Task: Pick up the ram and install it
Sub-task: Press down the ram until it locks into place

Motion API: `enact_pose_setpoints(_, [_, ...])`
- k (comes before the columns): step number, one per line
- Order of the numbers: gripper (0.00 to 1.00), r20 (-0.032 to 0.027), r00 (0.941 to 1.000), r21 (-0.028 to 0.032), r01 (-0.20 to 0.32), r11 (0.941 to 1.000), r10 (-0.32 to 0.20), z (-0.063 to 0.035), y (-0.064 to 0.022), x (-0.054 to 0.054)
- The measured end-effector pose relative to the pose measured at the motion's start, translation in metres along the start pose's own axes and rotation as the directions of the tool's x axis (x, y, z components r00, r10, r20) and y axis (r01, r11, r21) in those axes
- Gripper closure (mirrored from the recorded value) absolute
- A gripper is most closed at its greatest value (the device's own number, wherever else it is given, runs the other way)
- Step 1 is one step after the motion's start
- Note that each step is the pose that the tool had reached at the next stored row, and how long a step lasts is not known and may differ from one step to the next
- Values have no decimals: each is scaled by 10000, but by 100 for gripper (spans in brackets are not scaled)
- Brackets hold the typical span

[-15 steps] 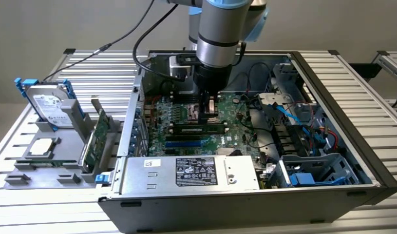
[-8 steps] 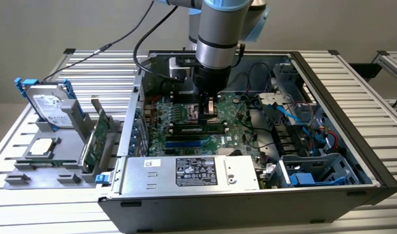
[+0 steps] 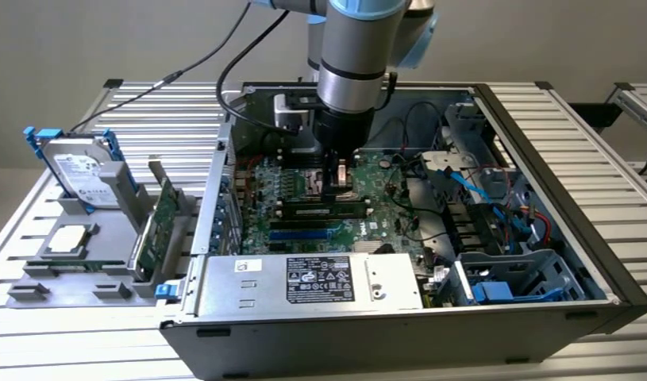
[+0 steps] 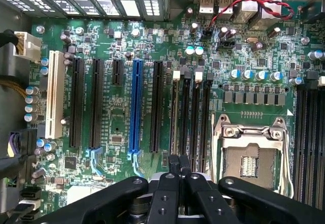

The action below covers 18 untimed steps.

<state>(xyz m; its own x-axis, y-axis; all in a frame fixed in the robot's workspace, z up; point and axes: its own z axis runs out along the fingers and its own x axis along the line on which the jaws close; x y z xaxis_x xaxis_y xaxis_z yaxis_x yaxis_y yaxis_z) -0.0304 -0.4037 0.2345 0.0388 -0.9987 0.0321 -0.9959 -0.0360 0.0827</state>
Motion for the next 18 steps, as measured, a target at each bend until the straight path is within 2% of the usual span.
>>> enact_pose_setpoints(13, [89, -18, 10000, -22, -2, 10000, 2, 80, -4, -3])
enact_pose_setpoints(18, [89, -31, 10000, -66, -2, 10000, 2, 95, -5, -2])
